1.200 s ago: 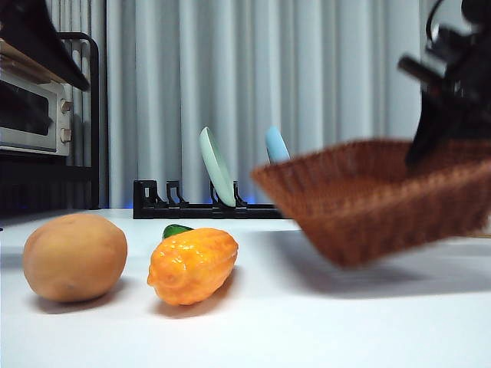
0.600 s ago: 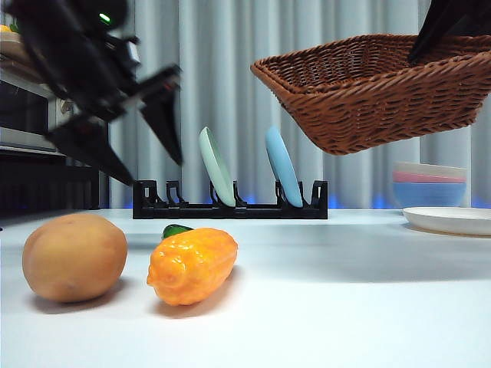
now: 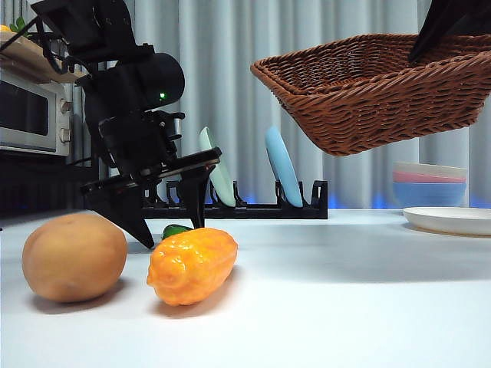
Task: Pick up the basket,pick up the corn from the table,pick up the potato from the table,pick up the cucumber from the table,put all items into the basket
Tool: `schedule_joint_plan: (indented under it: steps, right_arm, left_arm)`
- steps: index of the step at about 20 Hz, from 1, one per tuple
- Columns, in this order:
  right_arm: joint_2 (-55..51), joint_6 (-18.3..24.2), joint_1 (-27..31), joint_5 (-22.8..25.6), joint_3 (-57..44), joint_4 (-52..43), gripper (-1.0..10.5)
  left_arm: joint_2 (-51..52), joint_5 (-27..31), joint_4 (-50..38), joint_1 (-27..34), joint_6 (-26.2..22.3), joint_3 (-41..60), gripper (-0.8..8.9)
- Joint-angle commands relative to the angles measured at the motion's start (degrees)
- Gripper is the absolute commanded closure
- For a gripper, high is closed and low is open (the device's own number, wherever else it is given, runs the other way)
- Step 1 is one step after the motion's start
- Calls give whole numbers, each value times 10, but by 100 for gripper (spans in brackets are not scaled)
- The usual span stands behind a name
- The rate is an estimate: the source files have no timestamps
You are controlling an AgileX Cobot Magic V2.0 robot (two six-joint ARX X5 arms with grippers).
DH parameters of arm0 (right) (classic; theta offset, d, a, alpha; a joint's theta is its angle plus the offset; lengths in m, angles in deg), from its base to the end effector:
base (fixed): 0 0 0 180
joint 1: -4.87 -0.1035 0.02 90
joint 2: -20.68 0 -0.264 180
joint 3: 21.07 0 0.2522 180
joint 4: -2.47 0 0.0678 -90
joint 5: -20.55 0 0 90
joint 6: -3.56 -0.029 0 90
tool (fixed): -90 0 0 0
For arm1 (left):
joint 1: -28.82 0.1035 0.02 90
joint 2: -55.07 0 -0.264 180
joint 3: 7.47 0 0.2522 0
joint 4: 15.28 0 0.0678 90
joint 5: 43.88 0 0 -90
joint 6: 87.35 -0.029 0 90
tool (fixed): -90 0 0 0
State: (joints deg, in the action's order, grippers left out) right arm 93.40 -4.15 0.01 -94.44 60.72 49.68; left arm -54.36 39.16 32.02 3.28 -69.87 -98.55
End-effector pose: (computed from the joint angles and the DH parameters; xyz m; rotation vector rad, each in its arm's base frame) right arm 0.2626 0.0346 0.3372 0.2443 0.6963 0.4567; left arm 0.3477 -0.1700 0.1851 -0.0771 1.2061 -0.3229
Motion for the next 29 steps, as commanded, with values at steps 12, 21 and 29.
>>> schedule_joint_plan:
  steps: [12,21,29]
  right_arm:
    - [36,-4,-2,-4,5,-7,959]
    - [123,-85,-101,-22,5,-48,959]
    - [123,-134,-159,-42,5,-94,959]
  left_arm:
    - [174,-6,11,-3,-69,3,822]
    - [303,-5,-70,-96,-4,3,821]
    - [195,29,-65,-138,22,3,637]
